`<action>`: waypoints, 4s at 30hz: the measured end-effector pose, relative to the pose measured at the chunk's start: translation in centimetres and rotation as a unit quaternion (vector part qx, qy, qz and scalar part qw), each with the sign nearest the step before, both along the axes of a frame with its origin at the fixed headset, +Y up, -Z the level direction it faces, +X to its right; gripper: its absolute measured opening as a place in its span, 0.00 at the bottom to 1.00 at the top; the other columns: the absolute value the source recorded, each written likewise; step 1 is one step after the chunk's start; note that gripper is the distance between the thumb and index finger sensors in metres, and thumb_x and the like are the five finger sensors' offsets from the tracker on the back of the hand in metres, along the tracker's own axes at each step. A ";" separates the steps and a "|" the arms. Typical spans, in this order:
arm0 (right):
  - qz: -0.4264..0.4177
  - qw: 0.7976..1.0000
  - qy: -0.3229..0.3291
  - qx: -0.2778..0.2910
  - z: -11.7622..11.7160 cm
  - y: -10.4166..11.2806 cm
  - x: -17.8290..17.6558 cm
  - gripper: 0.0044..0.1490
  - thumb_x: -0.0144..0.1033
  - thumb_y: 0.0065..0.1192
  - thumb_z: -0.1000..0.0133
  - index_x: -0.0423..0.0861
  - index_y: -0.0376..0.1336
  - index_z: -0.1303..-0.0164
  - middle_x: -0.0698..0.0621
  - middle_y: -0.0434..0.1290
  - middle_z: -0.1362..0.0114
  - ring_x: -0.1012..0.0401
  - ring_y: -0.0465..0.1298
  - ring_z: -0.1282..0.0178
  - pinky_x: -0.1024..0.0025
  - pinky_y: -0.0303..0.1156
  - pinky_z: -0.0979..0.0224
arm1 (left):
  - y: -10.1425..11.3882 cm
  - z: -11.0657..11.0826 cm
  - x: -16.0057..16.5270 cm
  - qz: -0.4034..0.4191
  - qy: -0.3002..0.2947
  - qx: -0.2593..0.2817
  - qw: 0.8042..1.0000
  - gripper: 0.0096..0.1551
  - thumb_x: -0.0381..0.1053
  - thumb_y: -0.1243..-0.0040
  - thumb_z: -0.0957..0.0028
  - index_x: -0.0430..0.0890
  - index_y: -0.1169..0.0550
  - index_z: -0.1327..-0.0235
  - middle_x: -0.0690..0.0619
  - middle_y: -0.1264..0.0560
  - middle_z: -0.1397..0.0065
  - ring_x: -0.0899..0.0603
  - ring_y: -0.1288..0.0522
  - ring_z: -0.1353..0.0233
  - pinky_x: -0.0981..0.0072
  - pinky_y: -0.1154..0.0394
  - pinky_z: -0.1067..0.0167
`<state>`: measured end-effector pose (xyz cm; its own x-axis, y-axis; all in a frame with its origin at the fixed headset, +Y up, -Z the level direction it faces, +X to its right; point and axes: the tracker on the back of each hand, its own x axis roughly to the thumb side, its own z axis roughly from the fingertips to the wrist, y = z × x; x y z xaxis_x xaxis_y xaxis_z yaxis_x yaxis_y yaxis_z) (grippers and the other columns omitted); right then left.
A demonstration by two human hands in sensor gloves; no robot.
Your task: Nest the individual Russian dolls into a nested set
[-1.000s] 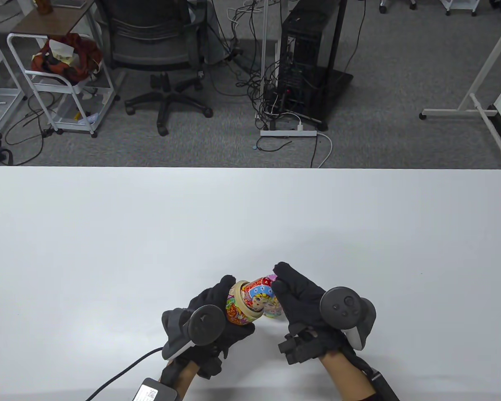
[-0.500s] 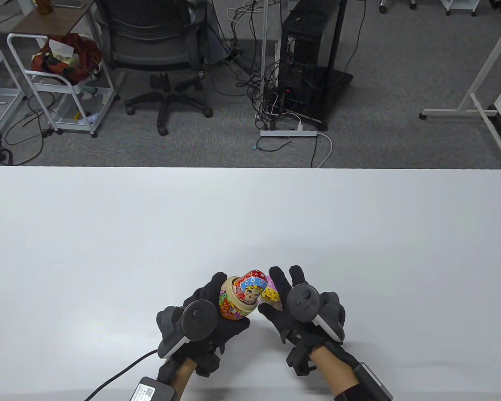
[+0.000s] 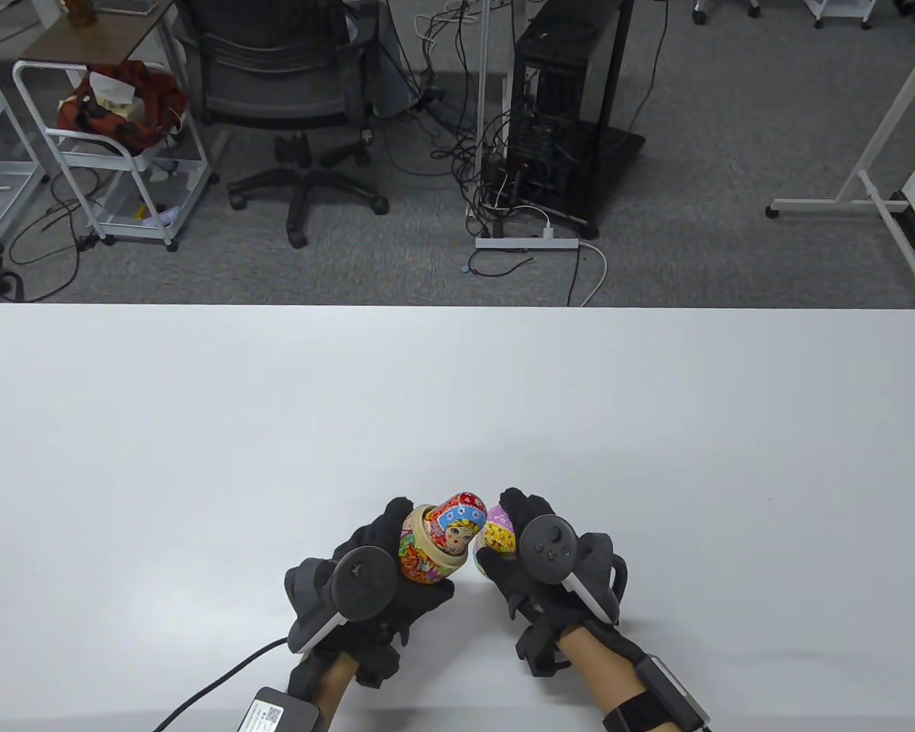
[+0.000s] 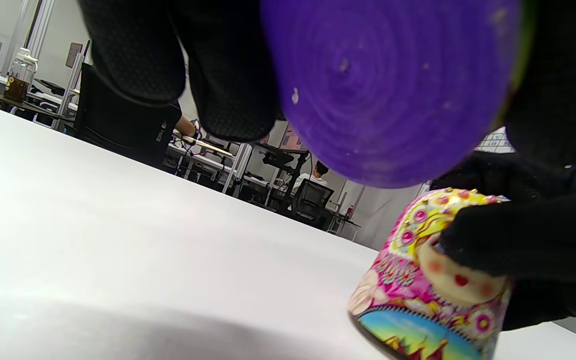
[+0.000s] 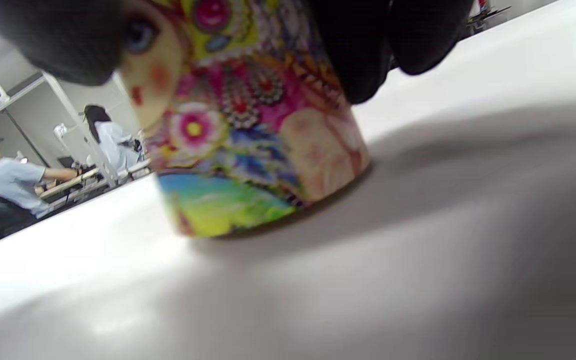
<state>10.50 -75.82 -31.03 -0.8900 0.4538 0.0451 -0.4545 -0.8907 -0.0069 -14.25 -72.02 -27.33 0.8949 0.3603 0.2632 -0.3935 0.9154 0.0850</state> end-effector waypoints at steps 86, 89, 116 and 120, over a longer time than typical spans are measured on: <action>-0.052 0.995 0.029 0.079 -3.2 10.0 -3.4 0.54 0.62 0.67 0.51 0.66 0.37 0.26 0.48 0.46 0.16 0.46 0.65 0.22 0.47 0.64 0.20 | -2.1 -1.8 -1.4 -0.088 0.006 -0.045 0.995 0.71 0.81 0.42 0.61 0.48 0.62 0.21 0.40 0.56 0.15 0.32 0.51 0.17 0.25 0.53 0.28; 0.019 0.998 0.011 0.065 -5.3 9.4 -4.2 0.55 0.61 0.68 0.51 0.67 0.36 0.26 0.51 0.45 0.15 0.49 0.64 0.19 0.49 0.62 0.17 | -3.0 -2.4 -1.6 -0.147 0.018 -0.076 0.986 0.72 0.81 0.43 0.61 0.47 0.64 0.22 0.40 0.58 0.15 0.32 0.54 0.16 0.24 0.56 0.28; 0.104 0.989 0.072 0.074 -3.9 10.5 -0.9 0.52 0.65 0.59 0.50 0.74 0.31 0.28 0.61 0.33 0.13 0.55 0.40 0.09 0.40 0.40 0.11 | -1.2 -1.8 -0.8 -0.168 0.010 -0.010 0.986 0.65 0.79 0.45 0.59 0.53 0.60 0.21 0.44 0.57 0.15 0.32 0.52 0.17 0.24 0.56 0.28; 0.214 0.961 0.068 0.163 0.7 10.2 0.1 0.51 0.67 0.57 0.50 0.72 0.33 0.26 0.57 0.34 0.13 0.51 0.40 0.10 0.36 0.39 0.14 | -1.2 -1.4 0.1 -0.206 0.016 0.014 0.978 0.64 0.79 0.45 0.58 0.54 0.60 0.21 0.44 0.60 0.15 0.32 0.55 0.16 0.24 0.58 0.29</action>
<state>10.60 -65.57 -30.31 -0.9678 -0.0101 0.2516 -0.0640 -0.9565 -0.2846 -14.20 -73.23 -28.76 0.9705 -0.0405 0.2378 0.0124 0.9929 0.1185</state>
